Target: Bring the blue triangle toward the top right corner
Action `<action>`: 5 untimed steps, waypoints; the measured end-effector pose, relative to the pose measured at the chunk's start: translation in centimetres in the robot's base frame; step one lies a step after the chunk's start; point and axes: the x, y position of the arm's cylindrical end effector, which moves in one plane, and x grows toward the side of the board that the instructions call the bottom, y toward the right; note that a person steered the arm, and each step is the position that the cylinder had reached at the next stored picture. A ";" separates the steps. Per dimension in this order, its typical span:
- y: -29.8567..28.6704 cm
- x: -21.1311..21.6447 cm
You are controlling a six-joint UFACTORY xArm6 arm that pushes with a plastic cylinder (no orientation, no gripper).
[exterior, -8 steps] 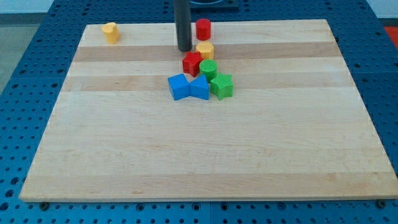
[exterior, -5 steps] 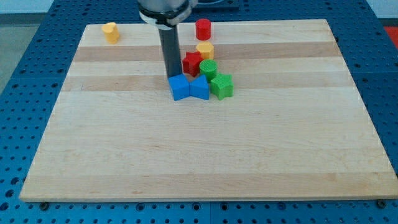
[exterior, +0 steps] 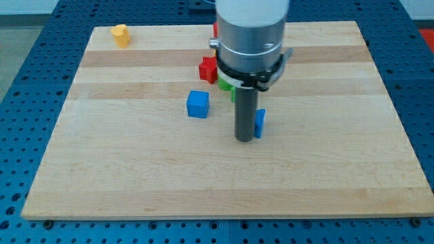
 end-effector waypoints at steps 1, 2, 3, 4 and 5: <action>1.5 -0.7; 2.1 -2.8; 3.6 -4.6; 5.4 -6.5; 6.7 -8.5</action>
